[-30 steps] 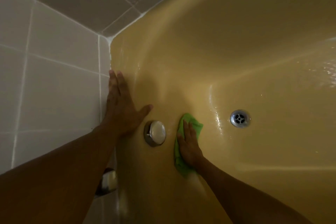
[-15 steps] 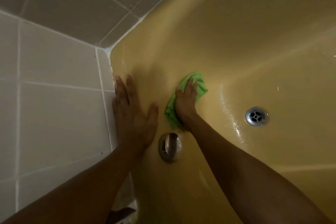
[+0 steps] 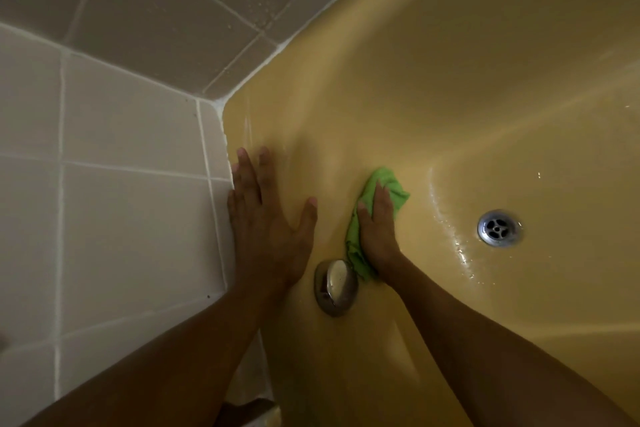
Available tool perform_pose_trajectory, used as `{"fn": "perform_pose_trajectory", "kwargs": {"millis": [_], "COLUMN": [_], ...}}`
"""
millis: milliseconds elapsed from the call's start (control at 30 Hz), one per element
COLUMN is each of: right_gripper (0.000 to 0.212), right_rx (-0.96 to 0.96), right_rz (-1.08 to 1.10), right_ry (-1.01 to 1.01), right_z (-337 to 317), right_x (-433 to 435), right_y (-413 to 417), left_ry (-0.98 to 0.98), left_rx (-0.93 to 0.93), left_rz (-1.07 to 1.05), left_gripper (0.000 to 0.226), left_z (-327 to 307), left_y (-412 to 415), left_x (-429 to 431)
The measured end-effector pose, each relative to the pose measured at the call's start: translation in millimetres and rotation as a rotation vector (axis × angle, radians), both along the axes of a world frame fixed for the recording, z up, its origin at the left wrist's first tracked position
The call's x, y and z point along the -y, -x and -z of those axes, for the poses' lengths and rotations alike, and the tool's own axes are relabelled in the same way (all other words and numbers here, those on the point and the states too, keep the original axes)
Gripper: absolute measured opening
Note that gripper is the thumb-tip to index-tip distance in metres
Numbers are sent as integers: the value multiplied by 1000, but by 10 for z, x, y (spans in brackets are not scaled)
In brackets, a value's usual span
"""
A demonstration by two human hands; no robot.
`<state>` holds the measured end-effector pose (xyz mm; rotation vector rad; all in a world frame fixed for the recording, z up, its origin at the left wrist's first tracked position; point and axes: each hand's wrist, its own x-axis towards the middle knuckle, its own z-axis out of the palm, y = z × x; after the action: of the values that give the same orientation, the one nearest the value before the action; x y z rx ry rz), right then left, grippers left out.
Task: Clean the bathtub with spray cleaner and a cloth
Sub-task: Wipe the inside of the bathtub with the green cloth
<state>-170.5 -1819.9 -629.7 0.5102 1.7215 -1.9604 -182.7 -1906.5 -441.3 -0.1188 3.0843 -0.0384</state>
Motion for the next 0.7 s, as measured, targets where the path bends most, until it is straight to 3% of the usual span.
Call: {"fn": "perform_pose_trajectory", "kwargs": {"millis": [100, 167, 333, 500, 600, 700], "right_gripper": [62, 63, 71, 74, 73, 70], "right_rx": [189, 203, 5, -341, -380, -289], "right_rz": [39, 103, 223, 28, -44, -17], "right_ry": [50, 96, 170, 98, 46, 5], "right_z": [-168, -392, -810, -554, -375, -325], "right_x": [-12, 6, 14, 33, 64, 90], "right_y": [351, 605, 901, 426, 188, 190], "left_ry": [-11, -9, -20, -29, -11, -16], "left_rx": [9, 1, 9, 4, 12, 18], "left_rz": [-8, -4, 14, 29, 25, 28], "left_gripper": [87, 84, 76, 76, 77, 78], "left_z": [5, 7, 3, 4, 14, 12], "left_y": [-6, -7, -4, 15, 30, 24], "left_x": [-4, 9, 22, 33, 53, 39]}}
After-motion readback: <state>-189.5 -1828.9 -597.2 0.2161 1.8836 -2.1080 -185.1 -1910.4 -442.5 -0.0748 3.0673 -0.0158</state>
